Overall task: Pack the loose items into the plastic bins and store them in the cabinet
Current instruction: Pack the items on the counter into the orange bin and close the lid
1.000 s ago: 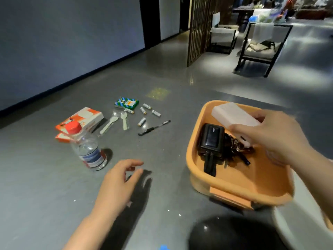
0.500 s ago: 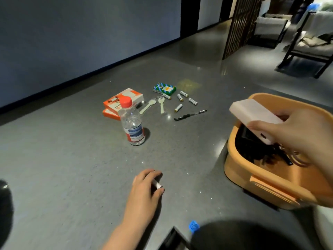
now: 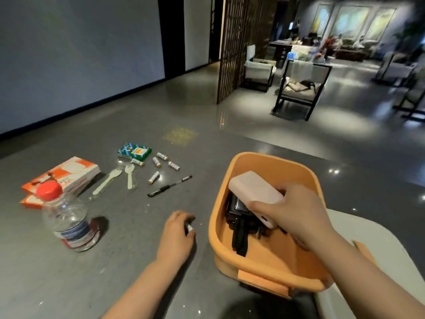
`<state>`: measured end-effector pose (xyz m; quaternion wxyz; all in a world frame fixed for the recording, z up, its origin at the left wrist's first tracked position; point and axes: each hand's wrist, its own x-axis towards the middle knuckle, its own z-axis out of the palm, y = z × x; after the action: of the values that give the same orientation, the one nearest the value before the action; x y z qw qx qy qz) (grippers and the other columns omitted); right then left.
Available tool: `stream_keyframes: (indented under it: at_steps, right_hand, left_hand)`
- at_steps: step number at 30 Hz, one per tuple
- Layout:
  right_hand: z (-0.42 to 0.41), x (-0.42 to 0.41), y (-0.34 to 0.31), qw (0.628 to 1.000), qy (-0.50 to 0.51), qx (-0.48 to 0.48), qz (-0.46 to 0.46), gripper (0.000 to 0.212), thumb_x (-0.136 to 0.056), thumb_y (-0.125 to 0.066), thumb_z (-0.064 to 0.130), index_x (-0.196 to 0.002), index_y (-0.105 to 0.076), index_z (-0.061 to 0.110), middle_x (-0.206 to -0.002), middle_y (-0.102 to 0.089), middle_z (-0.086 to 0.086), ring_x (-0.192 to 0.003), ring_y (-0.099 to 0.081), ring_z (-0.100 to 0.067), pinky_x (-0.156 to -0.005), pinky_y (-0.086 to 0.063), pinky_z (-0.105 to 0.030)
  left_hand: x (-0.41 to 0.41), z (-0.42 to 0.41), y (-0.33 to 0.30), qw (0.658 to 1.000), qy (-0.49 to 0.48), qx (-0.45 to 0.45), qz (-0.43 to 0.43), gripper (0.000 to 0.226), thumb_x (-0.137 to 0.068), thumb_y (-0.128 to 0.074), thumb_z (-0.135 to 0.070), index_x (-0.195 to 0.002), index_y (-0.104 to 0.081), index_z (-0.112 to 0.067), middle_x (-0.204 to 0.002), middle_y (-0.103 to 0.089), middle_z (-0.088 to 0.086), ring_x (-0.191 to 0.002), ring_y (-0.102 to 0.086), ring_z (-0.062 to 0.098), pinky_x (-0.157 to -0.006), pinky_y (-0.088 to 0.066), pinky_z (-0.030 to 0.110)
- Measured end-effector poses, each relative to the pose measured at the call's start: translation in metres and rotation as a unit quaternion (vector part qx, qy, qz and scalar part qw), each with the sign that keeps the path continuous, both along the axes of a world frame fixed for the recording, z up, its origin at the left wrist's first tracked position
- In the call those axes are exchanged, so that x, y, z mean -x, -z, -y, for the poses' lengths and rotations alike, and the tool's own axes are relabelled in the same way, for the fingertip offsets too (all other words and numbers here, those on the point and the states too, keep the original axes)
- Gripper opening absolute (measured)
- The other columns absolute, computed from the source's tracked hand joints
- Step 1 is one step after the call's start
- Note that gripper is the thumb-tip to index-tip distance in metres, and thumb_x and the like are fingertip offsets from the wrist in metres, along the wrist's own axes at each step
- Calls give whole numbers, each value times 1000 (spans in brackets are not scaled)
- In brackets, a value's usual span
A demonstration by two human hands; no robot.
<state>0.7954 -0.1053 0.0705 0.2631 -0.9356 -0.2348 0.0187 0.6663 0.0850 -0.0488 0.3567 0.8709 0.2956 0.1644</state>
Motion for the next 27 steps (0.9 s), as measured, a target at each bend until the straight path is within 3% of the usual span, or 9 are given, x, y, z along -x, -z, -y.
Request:
stream_keyframes:
  at_steps: [4,7,12,17,21,24,27]
  right_hand:
    - [4,-22,2,998,-25,49,23,56,-44,-62,76,-77,-61,30,-66,-62,10,-61,-57,-5,-45,-42,-28]
    - [1,-45,-4,988,-104,104,47,55,-44,-61,74,-78,-60,30,-69,-61,11,-67,-57,-7,-54,-50,-32]
    - [-15,-77,-16,900,-327,286,29,72,-48,-70,69,-112,-55,40,-104,-55,21,-94,-51,-6,-80,-49,-33]
    - [-43,-100,-21,852,-433,287,62,65,-56,-79,41,-114,-50,43,-101,-48,25,-96,-45,-1,-82,-44,-27]
    - [-53,-100,-8,816,-481,306,99,64,-70,-74,19,-126,-48,39,-124,-54,18,-115,-47,-7,-97,-44,-36]
    - [-54,-97,1,811,-503,263,139,60,-77,-64,6,-131,-53,31,-136,-54,11,-131,-43,-12,-108,-36,-41]
    - [-42,-94,10,871,-423,186,165,64,-77,-62,0,-132,-54,30,-142,-49,11,-135,-38,-10,-108,-35,-32]
  left_hand:
    - [-19,-13,1,1000,26,4,-11,41,-80,-63,-1,-119,-60,-15,-133,-51,1,-124,-48,16,-105,-33,25]
    - [-23,-20,5,999,33,4,-8,41,-79,-69,-7,-118,-61,-18,-136,-50,-2,-127,-45,14,-108,-32,28]
    - [-28,-22,12,1000,26,8,-2,39,-80,-71,-12,-117,-62,-21,-138,-50,-4,-128,-44,13,-108,-31,29]
    - [-28,-23,16,1000,23,13,8,38,-80,-71,-12,-116,-62,-21,-137,-50,-5,-127,-45,13,-107,-31,29]
    - [-26,-23,18,999,24,15,20,38,-78,-72,-7,-114,-63,-17,-136,-52,-2,-126,-46,14,-103,-29,22]
    - [-26,-22,20,999,17,13,26,39,-77,-72,-5,-114,-63,-16,-136,-52,-2,-126,-46,14,-100,-29,19]
    - [-27,-22,20,1000,14,13,22,41,-76,-72,-5,-115,-62,-17,-138,-50,-3,-128,-45,15,-103,-29,22]
